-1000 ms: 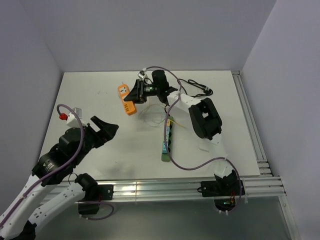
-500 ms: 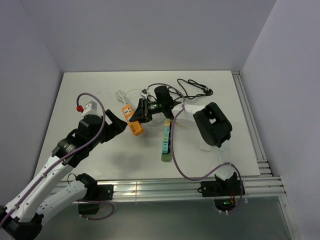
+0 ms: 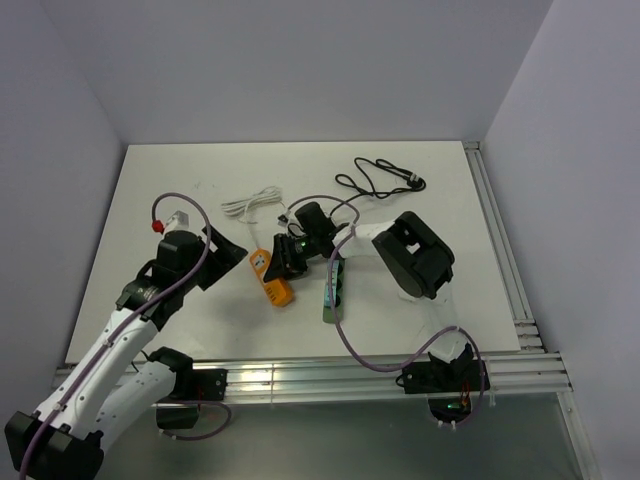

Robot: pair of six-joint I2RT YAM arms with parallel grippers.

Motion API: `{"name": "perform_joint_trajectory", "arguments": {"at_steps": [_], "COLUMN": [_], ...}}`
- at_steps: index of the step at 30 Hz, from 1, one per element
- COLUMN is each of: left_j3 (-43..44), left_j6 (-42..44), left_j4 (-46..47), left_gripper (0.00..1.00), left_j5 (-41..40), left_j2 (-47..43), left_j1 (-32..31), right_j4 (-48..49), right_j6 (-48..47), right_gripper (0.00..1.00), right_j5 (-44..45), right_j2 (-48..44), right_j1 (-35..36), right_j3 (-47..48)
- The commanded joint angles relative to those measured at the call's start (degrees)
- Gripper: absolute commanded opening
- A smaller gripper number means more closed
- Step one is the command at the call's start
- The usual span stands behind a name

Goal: Insert the plug

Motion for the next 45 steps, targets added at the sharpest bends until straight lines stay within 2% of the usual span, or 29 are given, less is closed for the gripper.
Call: {"name": "perform_joint_trajectory", "arguments": {"at_steps": [1, 6, 9, 13, 14, 19, 20, 22, 30, 31, 32, 33, 38, 39, 41, 43, 45], "left_j3": [-2.4, -5.4, -6.5, -6.3, -6.2, -6.0, -6.0, -6.0, -5.9, -5.9, -5.8, -5.5, -5.3, -5.2, -5.0, -5.1, -5.5], "left_j6": [-0.2, -1.4, -1.3, -0.6, -0.4, 0.2, 0.3, 0.5, 1.6, 1.8, 1.9, 2.1, 3.1, 3.5, 3.8, 4.3, 4.4], "left_j4": [4.2, 6.8, 8.1, 8.3, 7.9, 7.0, 7.0, 6.6, 5.0, 4.7, 4.3, 4.0, 2.6, 2.5, 2.2, 2.2, 2.9], "left_gripper": [0.81, 0.77, 0.76, 0.76, 0.77, 0.77, 0.78, 0.78, 0.78, 0.78, 0.78, 0.78, 0.79, 0.79, 0.79, 0.79, 0.79], "left_j5": [1.0, 1.7, 2.4, 2.3, 2.2, 1.5, 1.4, 1.1, 0.7, 0.7, 0.6, 0.3, 0.3, 0.3, 0.8, 1.2, 2.6], "left_j2": [1.0, 1.2, 1.2, 1.4, 1.3, 0.3, -0.3, -0.8, -2.6, -3.0, -3.5, -3.9, -6.9, -7.2, -7.9, -8.3, -9.0], "left_j1": [0.3, 0.3, 0.4, 0.4, 0.3, 0.3, 0.4, 0.4, 0.4, 0.4, 0.4, 0.4, 0.4, 0.4, 0.4, 0.4, 0.4], "right_j4": [-2.3, -3.0, -2.4, -2.9, -3.3, -8.7, -9.6, -11.7, -15.7, -18.2, -19.7, -21.3, -32.2, -34.3, -40.5, -45.3, -47.4], "right_j6": [-0.4, -0.2, -0.3, -1.5, -1.7, -4.5, -4.9, -6.0, -7.3, -8.2, -8.8, -9.7, -11.5, -11.8, -11.9, -10.5, -7.5], "right_gripper": [0.07, 0.11, 0.18, 0.32, 0.39, 0.5, 0.56, 0.61, 0.64, 0.65, 0.72, 0.85, 0.87, 0.87, 0.87, 0.87, 0.84], "right_j5": [4.0, 8.7, 9.8, 11.0, 11.3, 15.1, 15.7, 17.3, 20.5, 21.9, 24.8, 27.1, 40.0, 46.0, 52.3, 58.9, 62.0], "right_j2": [1.0, 0.0, -0.7, -2.7, -3.3, -7.2, -7.6, -8.6, -13.8, -14.6, -15.4, -17.3, -24.5, -25.2, -27.0, -28.1, -30.5], "right_j1": [1.5, 3.6, 4.4, 4.8, 4.8, 5.1, 5.2, 5.7, 7.7, 8.0, 9.1, 9.5, 10.4, 10.1, 9.4, 6.8, 3.5], "right_j3": [1.4, -1.3, -2.8, -3.4, -3.3, -0.7, -0.3, 0.9, 3.0, 4.3, 4.9, 5.5, 9.7, 10.9, 14.1, 16.0, 15.5]}}
